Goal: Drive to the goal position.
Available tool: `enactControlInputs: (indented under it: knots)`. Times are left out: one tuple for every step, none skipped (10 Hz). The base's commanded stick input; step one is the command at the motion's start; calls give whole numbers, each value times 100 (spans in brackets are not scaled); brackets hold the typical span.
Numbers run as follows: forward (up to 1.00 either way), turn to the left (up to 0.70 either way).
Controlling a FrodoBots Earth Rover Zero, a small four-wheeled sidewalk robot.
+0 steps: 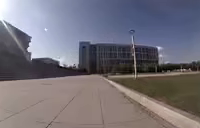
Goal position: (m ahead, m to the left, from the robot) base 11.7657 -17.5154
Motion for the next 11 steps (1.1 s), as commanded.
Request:
enactControlInputs:
  knots:
    - [70,0]
    - [70,0]
    - [70,0]
    - [70,0]
    - [70,0]
    - [70,0]
    - [70,0]
    - [70,0]
    - [70,0]
    - [70,0]
    - [70,0]
